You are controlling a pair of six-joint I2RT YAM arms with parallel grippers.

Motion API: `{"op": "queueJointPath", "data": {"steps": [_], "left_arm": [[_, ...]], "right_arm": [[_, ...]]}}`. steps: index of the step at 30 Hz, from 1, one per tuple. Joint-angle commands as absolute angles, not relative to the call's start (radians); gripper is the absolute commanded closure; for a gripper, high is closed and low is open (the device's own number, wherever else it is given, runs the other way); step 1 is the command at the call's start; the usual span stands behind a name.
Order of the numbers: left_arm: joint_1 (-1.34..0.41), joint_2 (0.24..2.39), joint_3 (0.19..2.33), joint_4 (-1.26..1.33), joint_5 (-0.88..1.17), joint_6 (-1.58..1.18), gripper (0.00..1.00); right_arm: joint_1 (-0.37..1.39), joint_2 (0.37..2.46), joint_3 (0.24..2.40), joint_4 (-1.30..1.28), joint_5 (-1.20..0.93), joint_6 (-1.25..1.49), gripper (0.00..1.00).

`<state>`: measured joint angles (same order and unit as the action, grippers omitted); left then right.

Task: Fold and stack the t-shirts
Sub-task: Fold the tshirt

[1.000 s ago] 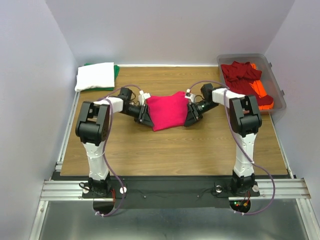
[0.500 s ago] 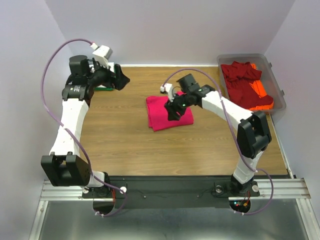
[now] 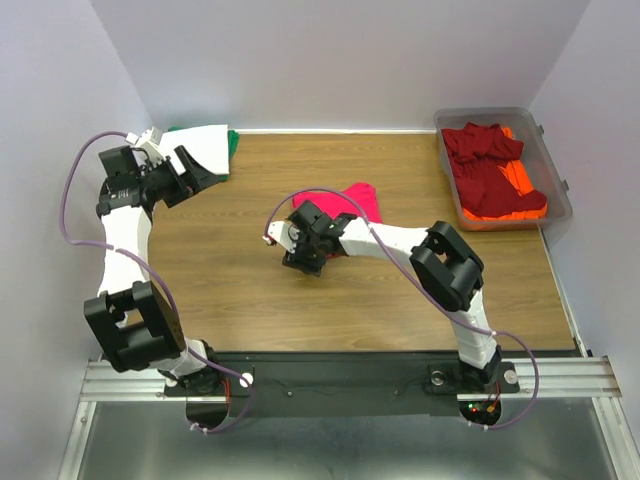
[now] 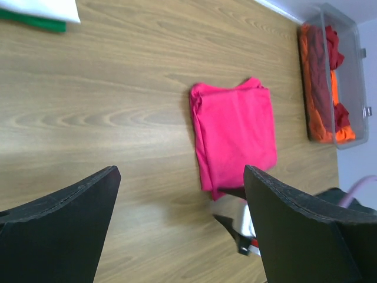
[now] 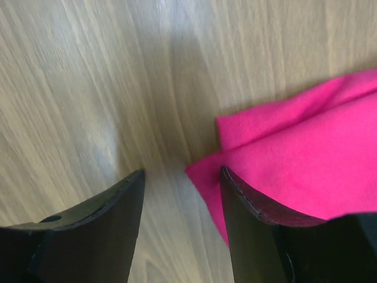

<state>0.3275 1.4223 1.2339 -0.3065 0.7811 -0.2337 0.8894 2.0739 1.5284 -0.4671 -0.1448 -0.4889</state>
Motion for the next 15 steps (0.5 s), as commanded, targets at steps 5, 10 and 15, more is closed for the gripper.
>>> {"op": "queueJointPath", "data": {"steps": [5,10,15], "left_arm": [[0.321,1.278,1.143,-0.275,0.706,-0.186,0.02],[0.321,1.246,1.094,-0.268,0.713,-0.178,0.02],[0.299,1.252,1.060,-0.249,0.707,-0.187,0.02]], "right_arm": [[0.900,2.126,1.603,-0.407,-0.020,-0.468,0.41],[0.904,2.143,1.591,-0.407,-0.017,-0.457,0.48],[0.902,2.145,1.554,-0.408,-0.040,-0.431,0.68]]}}
